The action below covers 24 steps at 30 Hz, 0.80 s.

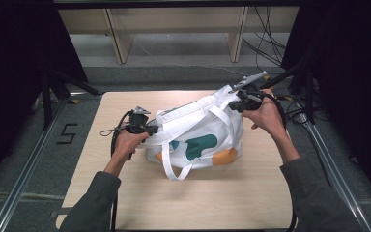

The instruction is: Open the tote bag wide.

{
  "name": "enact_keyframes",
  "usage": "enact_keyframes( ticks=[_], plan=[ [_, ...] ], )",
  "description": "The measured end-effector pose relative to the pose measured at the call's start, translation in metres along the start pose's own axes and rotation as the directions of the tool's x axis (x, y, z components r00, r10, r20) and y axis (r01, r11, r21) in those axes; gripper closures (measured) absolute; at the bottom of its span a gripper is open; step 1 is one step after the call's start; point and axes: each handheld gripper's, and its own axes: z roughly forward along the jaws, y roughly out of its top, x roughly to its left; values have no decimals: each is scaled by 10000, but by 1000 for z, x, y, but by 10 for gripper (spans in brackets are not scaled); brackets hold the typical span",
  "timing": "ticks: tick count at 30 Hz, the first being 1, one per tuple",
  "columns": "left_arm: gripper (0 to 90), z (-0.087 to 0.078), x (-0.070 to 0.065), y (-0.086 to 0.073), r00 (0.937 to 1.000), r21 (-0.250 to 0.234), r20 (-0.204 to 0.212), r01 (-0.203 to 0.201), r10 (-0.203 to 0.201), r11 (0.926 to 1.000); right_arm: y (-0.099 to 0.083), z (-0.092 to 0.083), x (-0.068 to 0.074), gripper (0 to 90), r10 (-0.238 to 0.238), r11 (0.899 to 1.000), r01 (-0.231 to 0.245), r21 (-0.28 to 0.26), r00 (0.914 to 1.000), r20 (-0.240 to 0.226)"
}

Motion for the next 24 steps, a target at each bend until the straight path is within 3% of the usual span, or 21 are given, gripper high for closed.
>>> enact_keyframes(
  ticks=[1, 2, 3, 4, 5, 7, 8, 10, 11, 13, 14, 16, 17, 18, 20, 21, 23, 24],
  plan=[
    [892, -1, 1, 0, 9999, -130, 91, 126, -125, 9998, -1, -11, -6, 900, 241, 9977, -232, -632, 9996, 137],
    [892, -1, 1, 0, 9999, -113, 109, 114, -113, 9999, 1, -14, -7, 900, 207, 9957, -192, -901, 9997, 159],
    [892, -1, 0, 1, 9998, -135, 141, 148, -146, 9998, 5, -20, -7, 900, 195, 9956, -191, -916, 9998, 41],
    [892, 0, -1, 1, 9997, -155, 143, 187, -184, 9997, 9, -20, -7, 900, -32, 9905, 30, -1372, 10000, -17],
    [893, 0, -2, 2, 9997, -121, 184, 132, -129, 9998, 15, -17, -2, 900, 45, 9863, -89, -1645, 9996, -271],
    [893, 1, -3, 2, 9998, -146, 164, 154, -152, 9998, 20, -11, 2, 900, -31, 9864, -27, -1644, 9994, -354],
    [892, 2, -5, 2, 9999, -74, 110, -6, 7, 10000, 31, 9, 10, 900, -63, 9911, -18, -1332, 9982, -598],
    [893, 2, -5, 2, 9999, -47, 103, -71, 72, 10000, 32, 18, 10, 900, -152, 9924, 89, -1229, 9986, -504],
    [893, 2, -4, 0, 9999, -101, 110, 18, -17, 9999, 32, 36, 11, 900, -238, 9997, 236, -74, 9992, -321],
    [892, 0, -2, -2, 9999, -114, 159, 23, -21, 9999, 22, 46, 5, 900, -606, 9972, 618, 421, 9978, -279],
    [893, -1, 0, -4, 9998, -171, 187, 84, -80, 9998, 15, 45, 5, 900, -347, 9927, 398, 1139, 9983, -462],
    [893, -2, 2, -6, 9998, -170, 179, 87, -84, 9998, 5, 45, 4, 900, -282, 9897, 376, 1384, 9972, -690],
    [893, -2, 4, -8, 9990, -253, 357, 280, -271, 9993, -19, 45, 9, 900, 36, 9794, 184, 2009, 9941, -1088],
    [893, -3, 3, -9, 9970, -402, 568, 542, -518, 9977, -32, 47, 11, 900, -315, 9764, 580, 2082, 9912, -1284],
    [894, -2, -1, -10, 9949, -564, 733, 737, -695, 9957, -59, 50, 22, 900, -365, 9711, 766, 2261, 9836, -1765],
    [893, -4, -5, -9, 9973, -269, 711, 213, -194, 9994, -70, 51, 25, 900, -380, 9701, 785, 2298, 9837, -1756],
    [893, -2, -9, -6, 9992, -166, 386, 48, -42, 9999, -77, 50, 27, 900, -90, 9717, 515, 2304, 9832, -1821],
    [893, -2, -9, -4, 9988, -163, 457, 191, -184, 9997, -73, 46, 26, 900, -241, 9733, 627, 2206, 9845, -1736]
  ],
)
